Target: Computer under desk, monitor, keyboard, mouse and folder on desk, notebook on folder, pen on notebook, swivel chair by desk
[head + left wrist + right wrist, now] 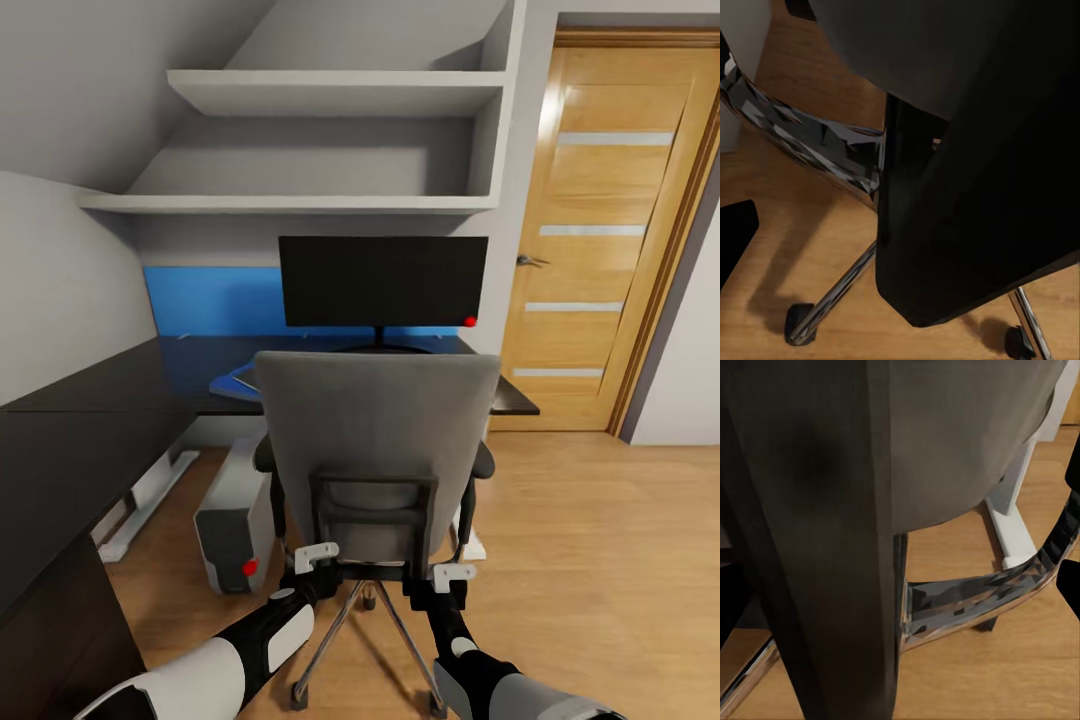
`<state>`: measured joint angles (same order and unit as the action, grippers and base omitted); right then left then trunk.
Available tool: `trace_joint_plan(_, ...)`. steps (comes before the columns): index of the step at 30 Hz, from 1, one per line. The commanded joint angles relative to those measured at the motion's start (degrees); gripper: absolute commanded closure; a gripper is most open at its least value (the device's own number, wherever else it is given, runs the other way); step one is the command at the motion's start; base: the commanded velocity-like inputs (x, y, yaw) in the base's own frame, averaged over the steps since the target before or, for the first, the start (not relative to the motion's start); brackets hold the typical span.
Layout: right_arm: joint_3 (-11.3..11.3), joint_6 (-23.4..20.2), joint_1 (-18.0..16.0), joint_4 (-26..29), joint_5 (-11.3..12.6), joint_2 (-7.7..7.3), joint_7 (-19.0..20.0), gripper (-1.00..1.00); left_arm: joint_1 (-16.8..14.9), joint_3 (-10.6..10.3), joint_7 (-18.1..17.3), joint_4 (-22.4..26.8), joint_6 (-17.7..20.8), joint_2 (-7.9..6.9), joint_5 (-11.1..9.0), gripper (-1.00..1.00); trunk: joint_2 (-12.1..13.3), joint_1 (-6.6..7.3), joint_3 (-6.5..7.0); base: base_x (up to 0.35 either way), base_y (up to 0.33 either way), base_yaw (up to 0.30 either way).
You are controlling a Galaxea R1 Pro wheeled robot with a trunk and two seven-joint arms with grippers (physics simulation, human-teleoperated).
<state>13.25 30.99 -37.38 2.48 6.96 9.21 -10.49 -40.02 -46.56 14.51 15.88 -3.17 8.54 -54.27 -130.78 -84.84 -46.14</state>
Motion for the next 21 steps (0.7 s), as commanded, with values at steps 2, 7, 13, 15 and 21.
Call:
trace_joint_plan(2,0.44,0.15,-0.06,-0.02,0.51,0.02,-0.16,-1.0,-0.05,-0.46,0.3,0.03,-0.26,-0.02,-0.49,-1.0,-0.03,-0.02,-0.06,0.32,0.0,0.0)
trace_joint_plan(7,0.4,0.18,-0.06,-0.02,0.51,0.02,-0.19,-1.0,-0.05,-0.46,0.34,0.03,-0.26,-0.02,-0.46,-1.0,-0.03,-0.02,-0.06,0.273,0.0,0.0)
trace_joint_plan(13,0.43,0.2,-0.06,-0.02,0.51,0.02,-0.19,-1.0,-0.05,-0.46,0.27,0.03,-0.26,-0.05,-0.49,-1.0,-0.03,-0.02,-0.06,-0.031,-0.024,0.0)
trace_joint_plan(15,0.4,0.21,-0.06,-0.02,0.51,0.02,-0.16,-1.0,-0.05,-0.46,0.29,0.03,-0.26,-0.03,-0.49,-1.0,-0.03,-0.02,-0.06,-0.234,-0.098,0.0)
trace_joint_plan(21,0.39,0.2,-0.06,-0.02,0.51,0.02,-0.15,-1.0,-0.05,-0.44,0.34,0.03,-0.26,-0.04,-0.49,-1.0,-0.03,-0.02,-0.06,-0.29,-0.121,0.0)
